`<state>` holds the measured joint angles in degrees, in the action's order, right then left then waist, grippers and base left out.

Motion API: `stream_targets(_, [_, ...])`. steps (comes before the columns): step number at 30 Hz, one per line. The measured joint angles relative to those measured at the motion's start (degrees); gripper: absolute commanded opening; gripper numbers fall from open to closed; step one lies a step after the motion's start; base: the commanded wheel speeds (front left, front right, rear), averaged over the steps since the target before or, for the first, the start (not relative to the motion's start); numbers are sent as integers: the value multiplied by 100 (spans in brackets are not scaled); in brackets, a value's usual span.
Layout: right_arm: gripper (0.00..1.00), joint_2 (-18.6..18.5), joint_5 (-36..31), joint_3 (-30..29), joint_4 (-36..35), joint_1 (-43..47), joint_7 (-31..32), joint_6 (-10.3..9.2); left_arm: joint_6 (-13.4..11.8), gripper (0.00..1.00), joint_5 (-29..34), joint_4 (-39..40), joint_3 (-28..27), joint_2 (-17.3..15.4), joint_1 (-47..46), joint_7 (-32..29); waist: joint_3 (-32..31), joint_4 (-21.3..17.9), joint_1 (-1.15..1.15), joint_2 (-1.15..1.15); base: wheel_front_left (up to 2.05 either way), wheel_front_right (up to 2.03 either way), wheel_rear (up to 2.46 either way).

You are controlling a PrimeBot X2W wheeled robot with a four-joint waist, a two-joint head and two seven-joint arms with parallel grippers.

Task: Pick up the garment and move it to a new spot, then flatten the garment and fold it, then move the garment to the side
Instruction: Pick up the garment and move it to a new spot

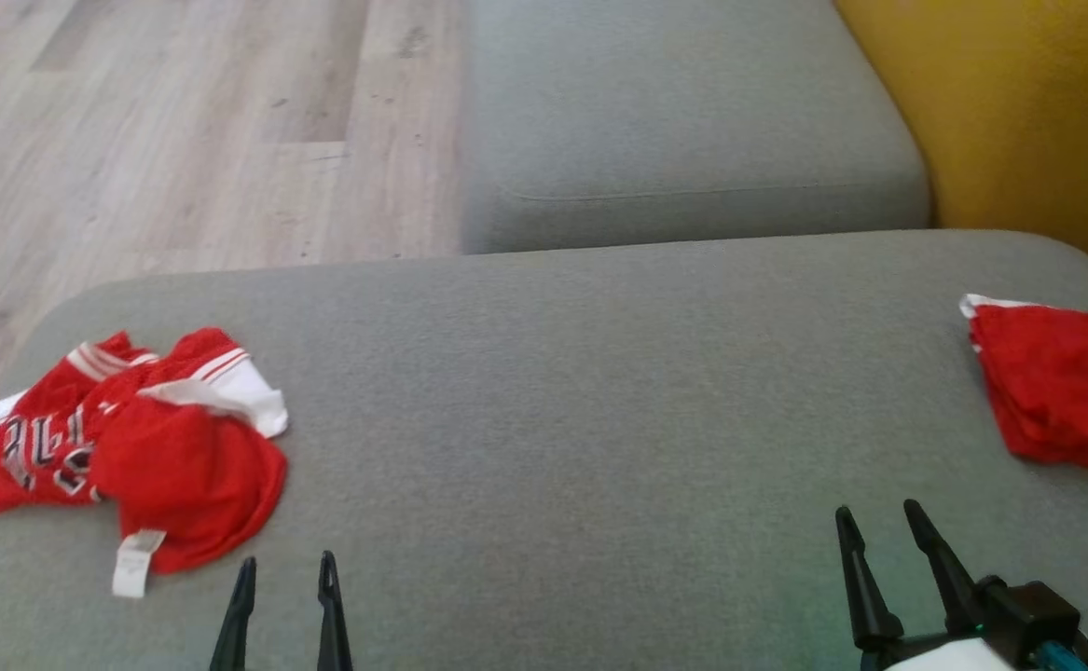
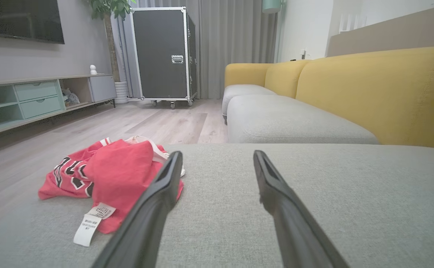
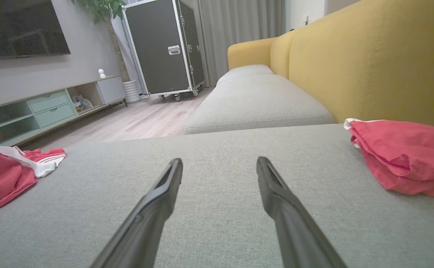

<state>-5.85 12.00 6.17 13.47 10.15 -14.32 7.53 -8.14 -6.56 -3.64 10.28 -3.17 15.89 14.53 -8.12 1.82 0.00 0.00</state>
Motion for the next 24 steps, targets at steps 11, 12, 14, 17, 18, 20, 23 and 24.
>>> stream_targets(11, [100, 70, 0, 59, 24, 13, 0, 0, 9, 100, 43, -29, -131, -3, 16, 0, -45, 894, 0, 0, 0, 0, 0])
stream_targets(12, [100, 94, 1, 73, 26, 11, 0, 0, 12, 100, 59, -25, -142, -3, 26, 0, -47, 1000, 0, 0, 0, 0, 0])
stream_targets(14, [100, 132, 1, 89, 29, 9, 0, 0, 22, 100, 60, -23, -162, -3, 64, 0, -47, 1212, 0, 0, 0, 0, 0])
stream_targets(17, [100, 148, 1, 92, 32, 10, 0, 0, 56, 100, 69, -16, -235, -5, 102, 0, -42, 1523, 0, 0, 0, 0, 0])
stream_targets(18, [100, 149, 1, 92, 33, 9, 0, 0, 56, 100, 78, -12, -268, -5, 102, 0, -39, 1625, 0, 0, 0, 0, 0])
stream_targets(20, [100, 152, 1, 101, 44, 9, 0, 0, 54, 100, 97, -3, -310, -8, 103, 0, -29, 1808, 0, 0, 0, 0, 0])
stream_targets(23, [100, 158, 1, 107, 57, 9, 0, 0, 51, 100, 98, 22, -335, -8, 108, 0, 6, 2038, 0, 0, 0, 0, 0])
stream_targets(24, [100, 157, 1, 109, 57, 8, 0, 0, 53, 100, 98, 27, -334, -8, 108, 0, 31, 2098, 0, 0, 0, 0, 0])
